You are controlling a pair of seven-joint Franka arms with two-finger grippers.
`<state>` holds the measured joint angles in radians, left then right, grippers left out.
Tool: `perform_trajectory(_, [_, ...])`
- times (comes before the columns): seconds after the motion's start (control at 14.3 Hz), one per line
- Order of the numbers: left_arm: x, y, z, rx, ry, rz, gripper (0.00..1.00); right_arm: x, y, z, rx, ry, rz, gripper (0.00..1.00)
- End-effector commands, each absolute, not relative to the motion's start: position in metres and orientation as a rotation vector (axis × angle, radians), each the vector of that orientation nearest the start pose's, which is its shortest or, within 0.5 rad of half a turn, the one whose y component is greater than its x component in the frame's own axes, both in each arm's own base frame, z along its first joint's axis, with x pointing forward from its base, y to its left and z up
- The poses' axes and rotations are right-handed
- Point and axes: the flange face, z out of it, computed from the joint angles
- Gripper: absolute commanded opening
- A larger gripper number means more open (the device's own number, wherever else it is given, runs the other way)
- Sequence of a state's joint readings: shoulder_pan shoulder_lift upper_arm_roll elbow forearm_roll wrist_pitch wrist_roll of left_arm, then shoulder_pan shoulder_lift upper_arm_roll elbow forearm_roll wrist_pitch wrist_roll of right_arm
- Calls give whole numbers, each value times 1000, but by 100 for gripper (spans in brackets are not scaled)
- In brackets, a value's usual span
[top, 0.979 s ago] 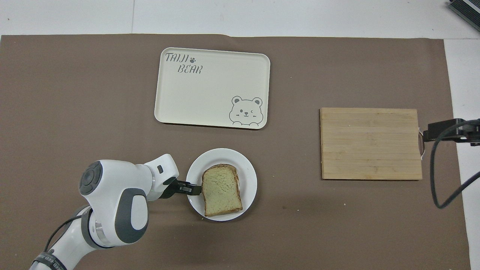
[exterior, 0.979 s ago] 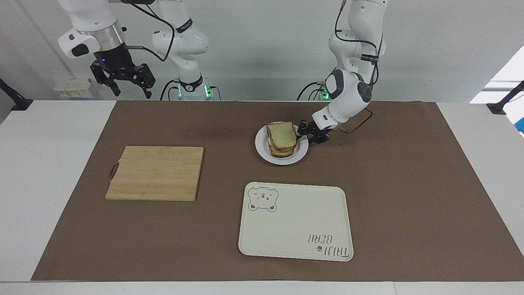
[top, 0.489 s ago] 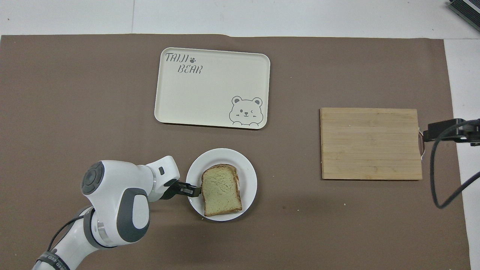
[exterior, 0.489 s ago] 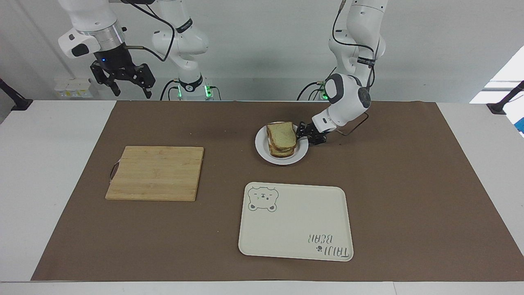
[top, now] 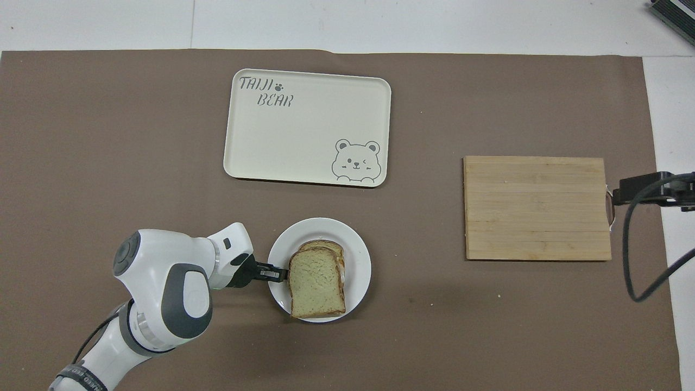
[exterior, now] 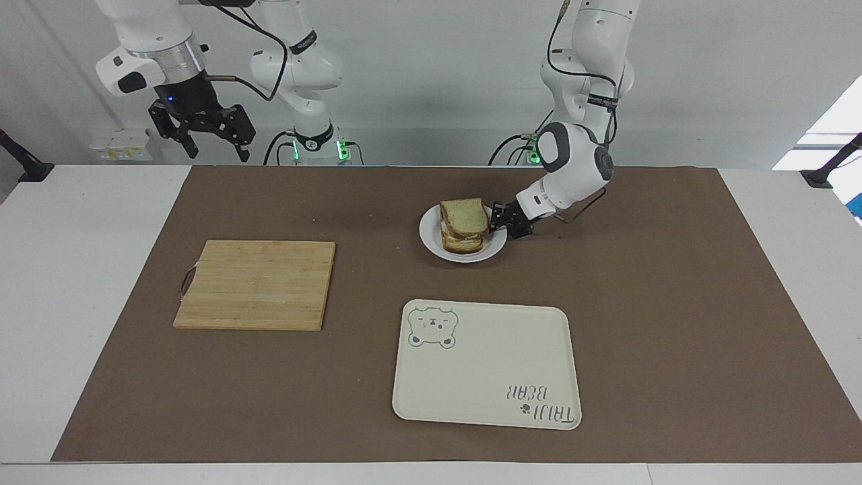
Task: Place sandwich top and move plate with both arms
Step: 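Grip the white plate rim with the left gripper, then slide the white plate with the left gripper onto the bear tray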
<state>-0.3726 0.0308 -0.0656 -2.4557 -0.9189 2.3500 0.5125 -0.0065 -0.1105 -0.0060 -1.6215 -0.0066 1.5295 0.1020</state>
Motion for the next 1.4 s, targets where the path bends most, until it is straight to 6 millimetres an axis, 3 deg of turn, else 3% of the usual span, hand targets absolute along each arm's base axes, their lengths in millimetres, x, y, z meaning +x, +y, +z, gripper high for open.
perform_trajectory(0.0, [447,-184,281,2454,-279,-161,0,511,-8,658,-3145,194,-39,100])
perform_trajectory(0.28, [485,-145,296,2377,-211,-193,0,510,-8,659,-3145,194,-42,100])
perform_trajectory(0.56, [514,-128,309,2340,-190,-177,0,511,-8,658,-3145,194,-39,100])
perform_trajectory(0.7, [532,-109,316,2312,-166,-169,0,511,-8,658,-3145,194,-39,100])
perform_trajectory(0.91, [570,-108,340,2259,-209,-160,0,511,-8,658,-3145,194,-39,100])
perform_trajectory(1.12, [587,-90,344,2246,-173,-125,0,511,-8,658,-3145,194,-39,100])
perform_trajectory(1.33, [616,-97,357,2255,-134,-112,0,511,-8,658,-3145,194,-39,100])
